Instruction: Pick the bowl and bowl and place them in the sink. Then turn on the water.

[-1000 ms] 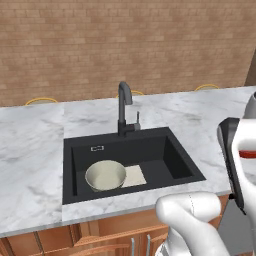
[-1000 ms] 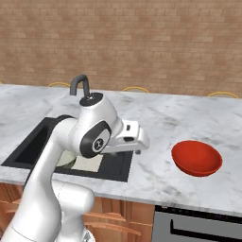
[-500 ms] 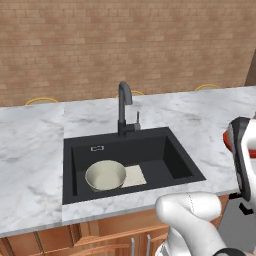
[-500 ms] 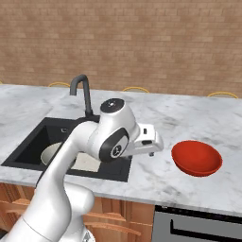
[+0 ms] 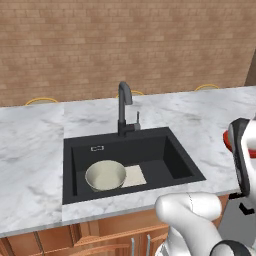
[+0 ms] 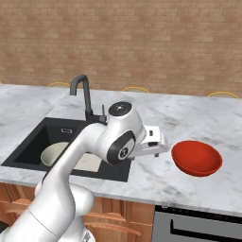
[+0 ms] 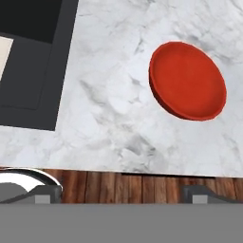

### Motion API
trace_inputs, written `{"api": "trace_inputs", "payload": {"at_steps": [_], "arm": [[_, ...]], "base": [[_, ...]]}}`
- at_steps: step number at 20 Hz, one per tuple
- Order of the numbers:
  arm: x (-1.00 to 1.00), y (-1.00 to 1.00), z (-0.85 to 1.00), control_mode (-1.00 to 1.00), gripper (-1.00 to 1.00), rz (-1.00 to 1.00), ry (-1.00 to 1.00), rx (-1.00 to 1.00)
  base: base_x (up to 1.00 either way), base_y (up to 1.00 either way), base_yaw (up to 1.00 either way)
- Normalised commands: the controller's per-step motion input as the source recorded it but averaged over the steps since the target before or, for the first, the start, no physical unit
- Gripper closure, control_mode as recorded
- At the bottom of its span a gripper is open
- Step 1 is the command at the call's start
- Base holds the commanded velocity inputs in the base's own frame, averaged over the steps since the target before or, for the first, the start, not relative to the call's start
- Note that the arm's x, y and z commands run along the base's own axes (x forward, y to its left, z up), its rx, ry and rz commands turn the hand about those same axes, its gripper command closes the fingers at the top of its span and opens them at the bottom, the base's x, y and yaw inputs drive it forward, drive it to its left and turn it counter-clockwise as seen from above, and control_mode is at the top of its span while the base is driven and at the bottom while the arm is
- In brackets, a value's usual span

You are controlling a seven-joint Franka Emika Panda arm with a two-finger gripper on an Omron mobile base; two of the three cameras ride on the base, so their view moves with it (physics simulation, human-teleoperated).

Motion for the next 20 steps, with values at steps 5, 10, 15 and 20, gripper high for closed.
{"api": "trace_inputs", "payload": {"at_steps": [5, 10, 15, 20], "arm": [[0.32, -0.15, -0.02, -1.0, -1.0, 0.0, 0.0, 0.0], [0.34, -0.11, -0.04, -1.0, -1.0, 0.0, 0.0, 0.0], [0.42, -0.09, -0.03, -1.0, -1.0, 0.0, 0.0, 0.0], [0.41, -0.19, 0.0, -1.0, -1.0, 0.0, 0.0, 0.0]], "base": [[0.0, 0.0, 0.0], [0.0, 0.0, 0.0], [0.0, 0.0, 0.0], [0.0, 0.0, 0.0]]}}
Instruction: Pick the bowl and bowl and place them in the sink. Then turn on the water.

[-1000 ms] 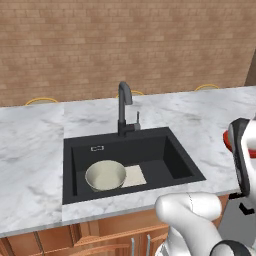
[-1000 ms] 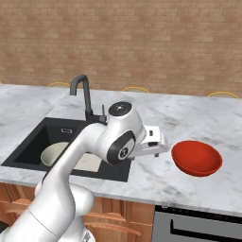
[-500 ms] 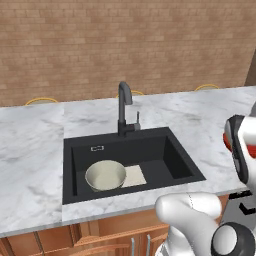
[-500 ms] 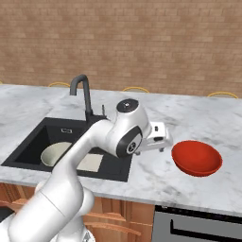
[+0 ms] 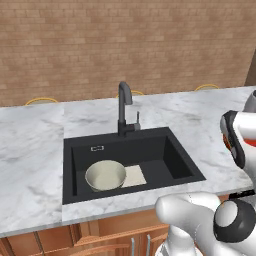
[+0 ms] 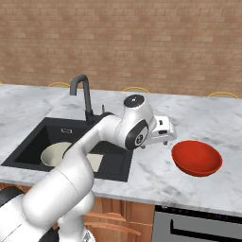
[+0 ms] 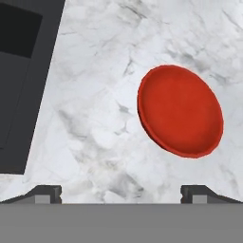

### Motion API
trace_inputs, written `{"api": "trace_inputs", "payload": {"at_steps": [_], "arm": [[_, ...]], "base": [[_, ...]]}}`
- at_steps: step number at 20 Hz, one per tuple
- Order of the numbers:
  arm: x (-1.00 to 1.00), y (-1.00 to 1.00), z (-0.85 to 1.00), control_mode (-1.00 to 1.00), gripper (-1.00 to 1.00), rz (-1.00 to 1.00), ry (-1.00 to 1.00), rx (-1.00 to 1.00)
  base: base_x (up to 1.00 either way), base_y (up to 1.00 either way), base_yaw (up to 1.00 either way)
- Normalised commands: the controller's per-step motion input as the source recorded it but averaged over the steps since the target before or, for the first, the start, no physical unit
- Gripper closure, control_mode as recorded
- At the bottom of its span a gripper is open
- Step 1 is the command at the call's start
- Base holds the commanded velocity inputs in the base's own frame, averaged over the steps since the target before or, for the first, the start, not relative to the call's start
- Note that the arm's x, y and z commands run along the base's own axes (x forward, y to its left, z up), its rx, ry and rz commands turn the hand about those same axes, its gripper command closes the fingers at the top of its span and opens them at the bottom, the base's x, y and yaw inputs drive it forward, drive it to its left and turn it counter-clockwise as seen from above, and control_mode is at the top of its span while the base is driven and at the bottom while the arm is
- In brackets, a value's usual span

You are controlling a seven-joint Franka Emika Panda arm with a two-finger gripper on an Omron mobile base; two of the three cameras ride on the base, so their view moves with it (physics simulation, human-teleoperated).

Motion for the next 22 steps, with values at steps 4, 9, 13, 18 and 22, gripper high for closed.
{"api": "trace_inputs", "payload": {"at_steps": [4, 9, 13, 18, 22], "arm": [[0.08, -0.34, -0.03, -1.0, -1.0, 0.04, 0.0, 0.0], [0.17, -0.17, -0.13, -1.0, -1.0, 0.01, 0.0, 0.0], [0.12, -0.04, -0.22, -1.0, -1.0, 0.0, 0.0, 0.0], [0.19, 0.0, -0.27, -1.0, -1.0, 0.0, 0.0, 0.0], [0.28, 0.0, -0.19, -1.0, -1.0, 0.0, 0.0, 0.0]], "base": [[0.0, 0.0, 0.0], [0.0, 0.0, 0.0], [0.0, 0.0, 0.0], [0.0, 0.0, 0.0], [0.0, 0.0, 0.0]]}}
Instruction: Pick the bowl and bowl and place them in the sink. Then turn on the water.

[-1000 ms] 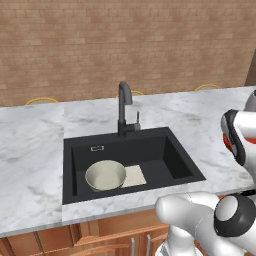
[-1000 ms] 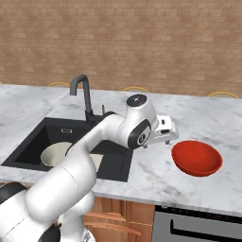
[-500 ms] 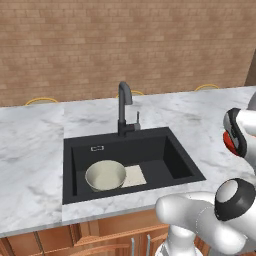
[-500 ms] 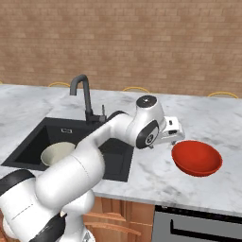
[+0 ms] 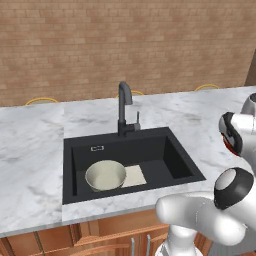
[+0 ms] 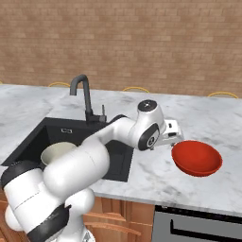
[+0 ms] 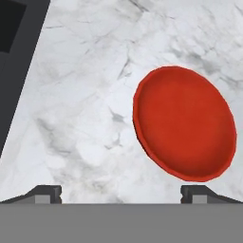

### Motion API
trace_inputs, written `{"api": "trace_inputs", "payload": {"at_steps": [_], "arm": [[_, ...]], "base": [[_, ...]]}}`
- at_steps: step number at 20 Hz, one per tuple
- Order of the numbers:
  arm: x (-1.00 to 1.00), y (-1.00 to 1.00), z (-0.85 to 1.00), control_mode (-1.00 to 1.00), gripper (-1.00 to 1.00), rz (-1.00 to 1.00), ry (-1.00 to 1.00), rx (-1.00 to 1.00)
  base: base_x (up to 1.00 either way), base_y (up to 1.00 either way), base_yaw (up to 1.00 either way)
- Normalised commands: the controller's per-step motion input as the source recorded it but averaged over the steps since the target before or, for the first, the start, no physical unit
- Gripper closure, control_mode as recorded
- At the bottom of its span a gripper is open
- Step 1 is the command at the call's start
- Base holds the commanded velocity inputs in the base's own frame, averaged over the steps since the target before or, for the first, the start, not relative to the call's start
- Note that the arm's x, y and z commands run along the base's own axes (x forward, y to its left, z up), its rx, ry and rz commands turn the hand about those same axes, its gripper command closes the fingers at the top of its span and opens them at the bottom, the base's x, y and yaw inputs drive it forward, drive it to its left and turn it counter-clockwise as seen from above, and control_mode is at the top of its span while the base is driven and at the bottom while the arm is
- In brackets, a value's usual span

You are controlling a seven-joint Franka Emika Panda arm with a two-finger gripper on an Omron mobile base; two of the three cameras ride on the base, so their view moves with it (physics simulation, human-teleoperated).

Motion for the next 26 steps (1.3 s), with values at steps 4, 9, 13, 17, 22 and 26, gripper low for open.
{"api": "trace_inputs", "payload": {"at_steps": [4, 9, 13, 17, 22, 26], "arm": [[0.22, 0.0, -0.19, -1.0, -1.0, 0.0, 0.0, 0.0], [0.27, -0.02, -0.18, -1.0, -1.0, 0.0, 0.0, 0.0], [0.24, -0.05, -0.1, -1.0, -1.0, 0.0, 0.0, 0.0], [0.21, -0.17, -0.09, -1.0, -1.0, 0.0, 0.0, 0.0], [0.17, -0.14, -0.14, -1.0, -1.0, 0.0, 0.0, 0.0], [0.13, -0.13, -0.26, -1.0, -1.0, 0.0, 0.0, 0.0]], "base": [[0.0, 0.0, 0.0], [0.0, 0.0, 0.0], [0.0, 0.0, 0.0], [0.0, 0.0, 0.0], [0.0, 0.0, 0.0], [0.0, 0.0, 0.0]]}}
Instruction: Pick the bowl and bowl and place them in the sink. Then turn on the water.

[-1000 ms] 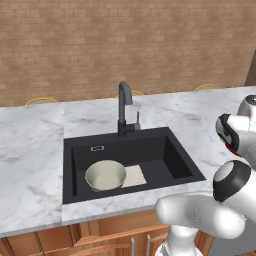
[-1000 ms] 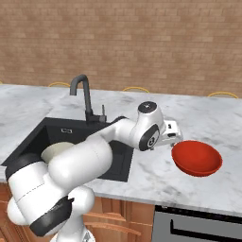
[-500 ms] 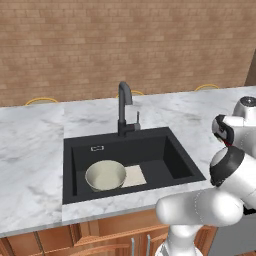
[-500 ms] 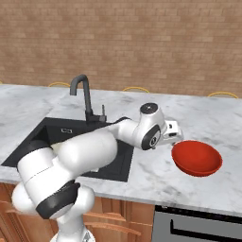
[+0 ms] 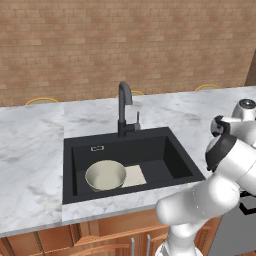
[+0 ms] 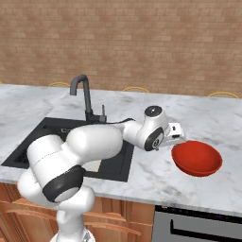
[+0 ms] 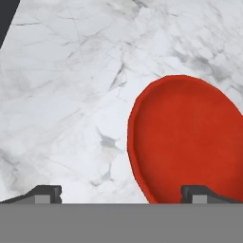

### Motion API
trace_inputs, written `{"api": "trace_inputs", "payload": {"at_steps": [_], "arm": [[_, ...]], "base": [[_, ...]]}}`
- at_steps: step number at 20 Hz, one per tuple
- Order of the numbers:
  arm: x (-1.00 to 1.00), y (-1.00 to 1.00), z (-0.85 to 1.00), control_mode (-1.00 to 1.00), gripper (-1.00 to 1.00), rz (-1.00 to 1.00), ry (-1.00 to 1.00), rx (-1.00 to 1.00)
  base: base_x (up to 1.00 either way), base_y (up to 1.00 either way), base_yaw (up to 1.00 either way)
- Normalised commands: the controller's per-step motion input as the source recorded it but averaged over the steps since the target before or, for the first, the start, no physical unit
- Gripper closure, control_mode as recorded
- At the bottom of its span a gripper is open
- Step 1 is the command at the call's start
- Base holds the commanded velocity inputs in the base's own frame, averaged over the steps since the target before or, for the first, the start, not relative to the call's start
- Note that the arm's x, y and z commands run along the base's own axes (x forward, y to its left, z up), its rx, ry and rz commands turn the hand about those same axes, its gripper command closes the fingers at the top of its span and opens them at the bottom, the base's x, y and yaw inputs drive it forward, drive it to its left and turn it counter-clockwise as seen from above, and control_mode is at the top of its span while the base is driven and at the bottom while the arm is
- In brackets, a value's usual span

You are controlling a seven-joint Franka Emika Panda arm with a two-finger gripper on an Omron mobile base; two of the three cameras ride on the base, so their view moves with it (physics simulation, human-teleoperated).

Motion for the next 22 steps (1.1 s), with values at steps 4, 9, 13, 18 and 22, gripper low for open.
{"api": "trace_inputs", "payload": {"at_steps": [4, 9, 13, 18, 22], "arm": [[0.18, -0.16, -0.23, -1.0, -1.0, 0.0, 0.0, 0.0], [0.19, -0.13, -0.2, -1.0, -1.0, 0.0, 0.0, 0.0], [0.24, -0.11, -0.14, -1.0, -1.0, 0.0, 0.0, 0.0], [0.2, -0.12, -0.15, -1.0, -1.0, 0.0, 0.0, 0.0], [0.19, -0.13, -0.15, -1.0, -1.0, 0.0, 0.0, 0.0]], "base": [[0.0, 0.0, 0.0], [0.0, 0.0, 0.0], [0.0, 0.0, 0.0], [0.0, 0.0, 0.0], [0.0, 0.0, 0.0]]}}
